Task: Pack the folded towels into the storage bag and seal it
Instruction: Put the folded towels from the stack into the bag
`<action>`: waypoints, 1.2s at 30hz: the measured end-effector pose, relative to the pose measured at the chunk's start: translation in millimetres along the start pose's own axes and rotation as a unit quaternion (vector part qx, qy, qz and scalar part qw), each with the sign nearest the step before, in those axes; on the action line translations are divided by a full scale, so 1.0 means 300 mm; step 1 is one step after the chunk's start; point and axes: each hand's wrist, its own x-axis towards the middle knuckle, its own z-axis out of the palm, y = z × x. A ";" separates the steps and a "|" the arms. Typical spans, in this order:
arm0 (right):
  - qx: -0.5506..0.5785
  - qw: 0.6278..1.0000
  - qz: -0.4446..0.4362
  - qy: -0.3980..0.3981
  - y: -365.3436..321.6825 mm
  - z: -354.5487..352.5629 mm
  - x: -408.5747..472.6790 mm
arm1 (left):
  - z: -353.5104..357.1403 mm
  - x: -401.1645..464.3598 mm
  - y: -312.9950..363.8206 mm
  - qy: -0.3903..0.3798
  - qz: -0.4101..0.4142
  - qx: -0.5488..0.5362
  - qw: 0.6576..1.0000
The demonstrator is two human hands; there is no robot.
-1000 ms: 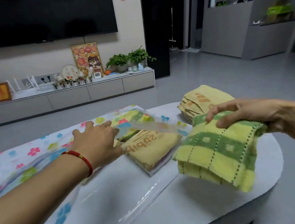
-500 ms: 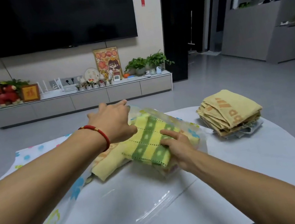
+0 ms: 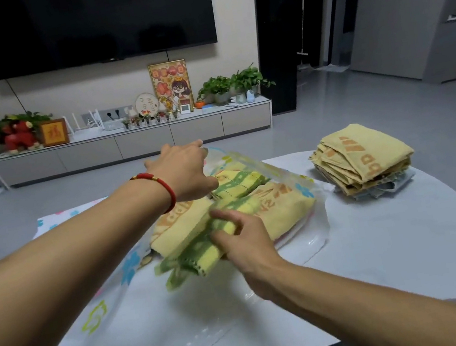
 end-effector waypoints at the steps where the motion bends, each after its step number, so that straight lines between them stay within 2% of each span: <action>1: 0.006 1.000 0.019 -0.008 0.007 0.027 -0.023 | 0.001 0.001 -0.004 -0.009 0.006 -0.004 1.000; 4: 0.030 0.997 0.062 -0.039 -0.002 0.101 -0.054 | -0.001 0.001 -0.016 -0.027 0.014 0.005 1.000; 8: 0.094 0.995 0.014 -0.039 -0.030 0.150 -0.024 | -0.017 -0.009 -0.017 -0.027 0.009 0.020 0.999; 11: 0.133 0.990 0.035 -0.027 0.039 0.143 -0.044 | -0.020 -0.018 -0.015 -0.038 0.006 0.024 0.999; 13: 0.039 0.995 0.091 -0.031 0.121 0.130 -0.078 | -0.015 -0.020 -0.014 -0.039 0.008 0.019 0.999; 15: -0.108 0.981 0.145 -0.069 0.174 0.108 -0.109 | -0.006 -0.022 -0.012 -0.037 0.009 0.010 0.999; 19: -0.282 0.953 0.078 -0.079 0.153 0.054 -0.109 | 0.014 -0.035 -0.007 -0.030 0.024 -0.001 0.999; 20: -0.376 0.921 0.038 -0.092 0.142 0.044 -0.099 | 0.019 -0.041 -0.007 -0.026 0.028 -0.005 0.999; 21: -0.481 0.870 -0.002 -0.104 0.140 0.037 -0.088 | 0.023 -0.049 -0.007 -0.022 0.031 -0.009 0.999; 22: -0.559 0.821 -0.030 -0.113 0.143 0.031 -0.076 | 0.027 -0.056 -0.007 -0.018 0.036 -0.012 0.999; 23: -0.596 0.793 -0.040 -0.122 0.148 0.029 -0.066 | 0.031 -0.065 -0.009 -0.013 0.041 -0.016 0.999; 26: -0.595 0.789 -0.047 -0.147 0.194 0.051 -0.019 | 0.040 -0.082 -0.010 -0.005 0.051 -0.034 0.998; 31: -0.556 0.804 -0.126 -0.169 0.240 0.088 0.061 | 0.041 -0.107 -0.004 -0.010 0.067 -0.057 0.996; 33: -0.573 0.789 -0.139 -0.174 0.237 0.093 0.080 | 0.041 -0.118 -0.003 -0.008 0.066 -0.057 0.996; 36: -0.622 0.759 -0.155 -0.116 0.233 0.112 0.074 | 0.043 -0.128 0.002 -0.009 0.063 -0.060 0.996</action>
